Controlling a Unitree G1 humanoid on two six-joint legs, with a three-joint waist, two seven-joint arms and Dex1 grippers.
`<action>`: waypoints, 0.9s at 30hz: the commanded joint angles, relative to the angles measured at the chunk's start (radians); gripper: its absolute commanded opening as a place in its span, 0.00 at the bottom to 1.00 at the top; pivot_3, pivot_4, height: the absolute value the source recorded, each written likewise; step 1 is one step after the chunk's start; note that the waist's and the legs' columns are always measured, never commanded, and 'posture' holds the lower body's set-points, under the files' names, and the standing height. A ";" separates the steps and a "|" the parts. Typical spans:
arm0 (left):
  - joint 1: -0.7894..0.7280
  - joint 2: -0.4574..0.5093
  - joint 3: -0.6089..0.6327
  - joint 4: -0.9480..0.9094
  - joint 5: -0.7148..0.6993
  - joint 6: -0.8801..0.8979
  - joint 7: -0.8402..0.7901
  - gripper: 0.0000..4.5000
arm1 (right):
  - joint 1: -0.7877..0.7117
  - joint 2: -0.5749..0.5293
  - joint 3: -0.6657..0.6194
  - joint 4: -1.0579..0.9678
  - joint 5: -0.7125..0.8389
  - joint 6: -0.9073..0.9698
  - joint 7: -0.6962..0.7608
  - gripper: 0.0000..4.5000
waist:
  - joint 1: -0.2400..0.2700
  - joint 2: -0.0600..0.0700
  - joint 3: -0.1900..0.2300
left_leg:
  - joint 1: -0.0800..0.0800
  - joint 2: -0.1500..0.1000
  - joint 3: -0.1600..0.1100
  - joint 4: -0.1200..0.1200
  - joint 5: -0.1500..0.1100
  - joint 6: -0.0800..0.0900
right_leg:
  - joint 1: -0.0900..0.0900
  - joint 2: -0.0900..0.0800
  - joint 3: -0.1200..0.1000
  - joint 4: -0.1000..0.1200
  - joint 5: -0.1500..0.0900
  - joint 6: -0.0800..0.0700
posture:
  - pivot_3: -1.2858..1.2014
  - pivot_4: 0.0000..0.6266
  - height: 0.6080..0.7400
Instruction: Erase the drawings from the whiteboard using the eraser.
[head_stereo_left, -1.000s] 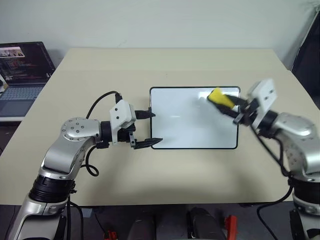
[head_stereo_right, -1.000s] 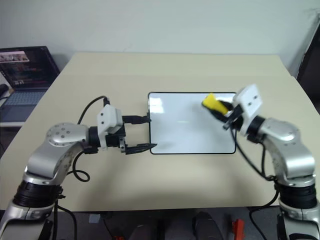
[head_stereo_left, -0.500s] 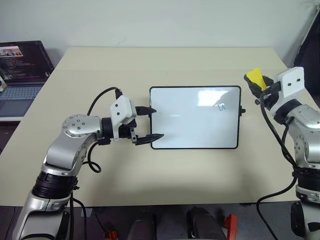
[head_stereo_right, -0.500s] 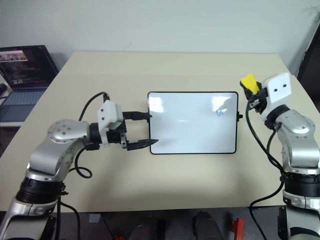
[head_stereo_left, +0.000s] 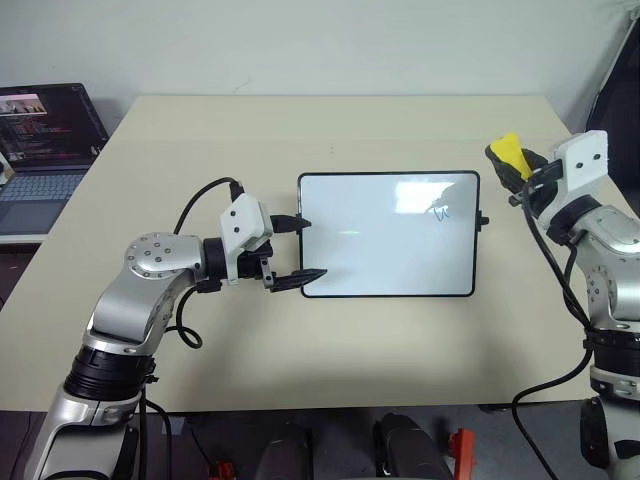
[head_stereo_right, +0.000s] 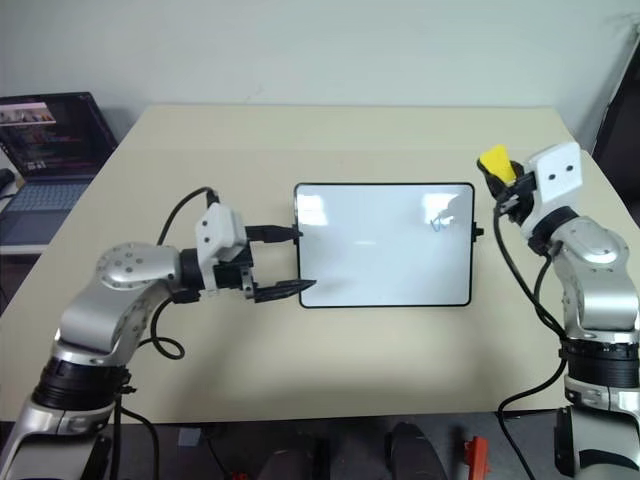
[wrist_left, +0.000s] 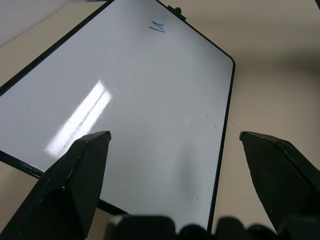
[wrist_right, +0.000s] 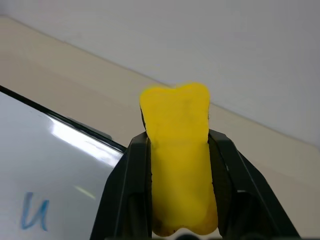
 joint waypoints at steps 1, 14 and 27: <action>-0.007 0.022 0.040 -0.028 -0.005 -0.016 -0.002 1.00 | 0.122 -0.136 -0.024 -0.205 0.078 0.088 0.146 0.25 | 0.005 0.000 0.000 | 0.000 0.000 0.000 0.000 0.000 0.000 | 0.000 0.000 0.000 -0.001 0.000 0.000 | 0.52 0.24 1.00; -0.006 0.055 0.057 0.007 0.007 -0.041 -0.022 1.00 | 0.276 -0.266 -0.103 -0.369 0.165 0.179 0.212 0.25 | 0.017 0.000 0.000 | 0.004 -0.001 0.001 0.002 0.002 0.002 | 0.002 0.001 0.000 0.006 0.000 0.000 | 0.52 0.24 1.00; -0.009 0.057 0.053 0.023 0.013 -0.049 -0.033 1.00 | 0.338 -0.314 -0.127 -0.427 0.228 0.236 0.269 0.25 | 0.019 0.000 0.000 | 0.003 -0.001 0.001 0.002 0.002 0.002 | 0.002 0.000 0.000 0.005 0.000 0.000 | 0.52 0.24 1.00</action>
